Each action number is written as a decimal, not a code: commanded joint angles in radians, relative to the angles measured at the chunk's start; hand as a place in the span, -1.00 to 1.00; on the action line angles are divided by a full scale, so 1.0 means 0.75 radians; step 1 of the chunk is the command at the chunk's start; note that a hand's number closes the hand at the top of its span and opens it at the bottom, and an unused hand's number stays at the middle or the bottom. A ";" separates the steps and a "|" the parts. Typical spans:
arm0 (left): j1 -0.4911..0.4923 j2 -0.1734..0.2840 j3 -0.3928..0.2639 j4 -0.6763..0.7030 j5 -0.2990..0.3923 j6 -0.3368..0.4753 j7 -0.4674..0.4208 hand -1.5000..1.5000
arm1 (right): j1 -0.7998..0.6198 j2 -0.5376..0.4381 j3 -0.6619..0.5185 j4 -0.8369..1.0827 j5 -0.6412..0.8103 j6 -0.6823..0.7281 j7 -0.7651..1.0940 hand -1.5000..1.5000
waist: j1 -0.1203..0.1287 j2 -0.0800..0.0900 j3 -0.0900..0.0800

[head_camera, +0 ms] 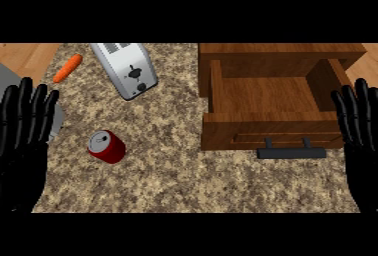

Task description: Pick up the can, place it into the drawer and close the drawer

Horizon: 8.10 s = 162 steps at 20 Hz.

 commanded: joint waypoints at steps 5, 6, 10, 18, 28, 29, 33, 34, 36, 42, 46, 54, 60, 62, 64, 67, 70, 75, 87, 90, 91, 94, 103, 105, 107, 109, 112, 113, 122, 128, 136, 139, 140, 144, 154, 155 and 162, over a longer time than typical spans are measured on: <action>0.029 -0.125 0.088 0.017 -0.402 0.452 0.054 -1.00 | -0.005 0.048 -0.018 0.024 -0.036 -0.030 -0.005 -1.00 | 0.027 0.027 0.010; 0.135 -0.125 0.109 -0.034 -0.427 0.522 0.047 -1.00 | 0.013 0.044 -0.029 0.015 -0.052 -0.025 0.006 -1.00 | 0.050 0.021 0.010; 0.209 -0.127 0.067 0.054 -0.342 0.865 0.373 -1.00 | 0.081 0.072 -0.069 0.086 -0.045 -0.105 0.230 -1.00 | 0.031 0.029 0.008; 0.135 -0.128 -0.282 -0.074 -0.943 1.177 0.900 -1.00 | 0.118 0.010 -0.157 0.040 -0.128 -0.052 0.289 -1.00 | 0.014 0.024 0.009; 0.083 -0.128 -0.360 0.065 -0.978 1.251 0.996 -1.00 | 0.152 0.047 -0.134 0.048 -0.084 -0.052 0.257 -1.00 | 0.020 0.024 0.006; -0.065 -0.128 -0.308 0.238 -0.980 1.296 1.011 -1.00 | 0.153 0.044 -0.145 0.006 -0.073 -0.073 0.280 -1.00 | 0.013 0.025 0.006; 0.080 -0.111 -0.264 0.243 -0.727 1.287 0.748 -1.00 | 0.188 0.005 -0.218 -0.019 -0.147 -0.002 0.244 -1.00 | 0.018 0.024 0.006; -0.053 -0.128 -0.356 0.357 -0.892 1.406 0.932 -1.00 | 0.250 0.021 -0.203 -0.026 -0.141 0.012 0.206 -1.00 | 0.010 0.024 0.006; 0.018 -0.128 -0.367 0.393 -0.777 1.442 0.777 -1.00 | 0.228 0.021 -0.198 -0.054 -0.142 0.010 0.258 -1.00 | 0.015 0.024 0.006; 0.003 -0.128 -0.335 0.636 -0.455 1.529 0.445 -1.00 | 0.163 -0.035 -0.277 -0.053 -0.184 0.018 0.333 -1.00 | 0.015 0.026 0.004; -0.006 -0.128 -0.340 0.715 -0.354 1.590 0.304 -1.00 | 0.144 -0.008 -0.282 -0.056 -0.186 0.001 0.338 -1.00 | 0.018 0.025 0.005; 0.008 -0.128 -0.190 0.930 0.184 1.504 -0.223 -1.00 | 0.265 0.012 -0.299 -0.078 -0.200 0.083 0.242 -1.00 | 0.015 0.026 0.004; 0.025 -0.128 -0.202 1.090 0.545 1.442 -0.574 -1.00 | 0.240 -0.039 -0.374 -0.198 -0.297 0.097 0.399 -1.00 | 0.013 0.024 0.004; 0.017 -0.128 -0.159 1.155 0.634 1.382 -0.682 -1.00 | 0.165 -0.053 -0.418 -0.087 -0.281 0.082 0.358 -1.00 | 0.017 0.025 0.005; -0.128 -0.128 -0.053 1.302 0.632 1.317 -0.692 -1.00 | 0.308 0.075 -0.256 -0.193 -0.154 0.085 0.268 -1.00 | 0.010 0.025 0.005; -0.088 -0.128 -0.060 1.333 0.777 1.287 -0.812 -1.00 | 0.311 0.021 -0.367 -0.215 -0.234 0.107 0.341 -1.00 | 0.013 0.024 0.005; -0.108 -0.128 -0.002 1.447 0.822 1.211 -0.887 -1.00 | 0.128 -0.036 -0.400 -0.066 -0.241 0.092 0.359 -1.00 | 0.018 0.025 0.006; -0.222 -0.128 0.019 1.720 1.002 1.122 -1.103 -1.00 | 0.225 0.017 -0.383 -0.168 -0.229 0.108 0.365 -1.00 | 0.012 0.026 0.005; -0.351 -0.019 0.103 1.899 0.847 0.813 -0.944 -1.00 | 0.113 -0.006 -0.361 -0.160 -0.177 0.086 0.470 -1.00 | 0.015 0.026 0.005; -0.506 -0.032 0.207 2.117 0.864 0.708 -1.077 1.00 | 0.095 0.014 -0.369 -0.120 -0.179 0.076 0.418 -1.00 | 0.007 0.029 0.005; -0.443 -0.040 0.150 1.983 0.841 0.741 -1.014 1.00 | 0.207 0.054 -0.373 -0.102 -0.185 0.127 0.300 -1.00 | 0.012 0.025 0.006; -0.451 -0.053 0.191 2.101 0.843 0.598 -1.126 1.00 | 0.143 -0.009 -0.429 -0.141 -0.233 0.124 0.390 -1.00 | 0.011 0.027 0.005; -0.680 0.044 0.079 2.208 0.726 0.440 -0.952 1.00 | 0.181 0.050 -0.348 -0.217 -0.142 0.101 0.411 -1.00 | -0.005 0.030 0.005; -0.711 -0.009 -0.035 2.213 0.645 0.341 -0.946 1.00 | 0.148 0.011 -0.399 -0.192 -0.181 0.113 0.402 -1.00 | -0.025 0.032 0.005; -0.725 0.052 -0.139 2.224 0.570 0.156 -0.877 1.00 | 0.157 0.016 -0.387 -0.197 -0.192 0.119 0.419 -1.00 | -0.037 0.033 0.005; -0.783 0.051 -0.117 2.212 0.593 0.091 -0.845 1.00 | 0.146 -0.009 -0.427 -0.219 -0.217 0.116 0.441 -1.00 | -0.013 0.029 0.005; -0.738 -0.020 -0.139 2.201 0.562 0.049 -0.932 1.00 | 0.182 0.031 -0.407 -0.097 -0.144 0.136 0.290 -1.00 | 0.005 0.029 0.006; -0.788 0.015 -0.125 2.174 0.562 0.056 -0.850 1.00 | 0.150 0.020 -0.414 -0.230 -0.175 0.081 0.457 -1.00 | 0.007 0.025 0.006; -0.938 0.011 -0.189 1.904 0.464 0.185 -0.553 1.00 | 0.124 0.004 -0.439 -0.155 -0.154 0.096 0.379 -1.00 | 0.018 0.022 0.007; -1.040 -0.023 -0.242 1.646 0.433 0.302 -0.237 1.00 | 0.120 -0.028 -0.444 -0.292 -0.174 0.082 0.534 -1.00 | 0.020 0.019 0.006; -1.354 -0.058 -0.229 1.530 0.369 0.472 0.110 1.00 | 0.090 -0.037 -0.462 -0.157 -0.168 0.108 0.433 -1.00 | 0.009 0.024 0.007; -1.433 -0.035 -0.209 1.525 0.354 0.448 0.191 1.00 | 0.157 -0.009 -0.465 -0.217 -0.176 0.122 0.405 -1.00 | 0.004 0.023 0.007; -1.438 -0.101 -0.207 1.628 0.338 0.436 0.101 1.00 | 0.043 -0.044 -0.499 -0.083 -0.197 0.098 0.408 -1.00 | 0.004 0.029 0.007; -1.571 -0.075 -0.175 1.667 0.305 0.458 0.211 1.00 | 0.113 -0.036 -0.490 -0.200 -0.217 0.120 0.448 -1.00 | 0.000 0.026 0.007; -1.962 -0.128 -0.242 2.015 0.381 0.598 0.253 1.00 | 0.018 -0.023 -0.418 -0.237 -0.140 0.054 0.520 -1.00 | -0.046 0.040 0.008; -1.988 -0.128 -0.211 2.029 0.388 0.536 0.306 1.00 | 0.028 -0.040 -0.442 -0.258 -0.171 0.060 0.562 -1.00 | -0.035 0.036 0.008; -2.070 -0.128 -0.294 2.185 0.508 0.593 0.218 1.00 | 0.022 -0.058 -0.462 -0.219 -0.213 0.095 0.520 -1.00 | -0.065 0.041 0.009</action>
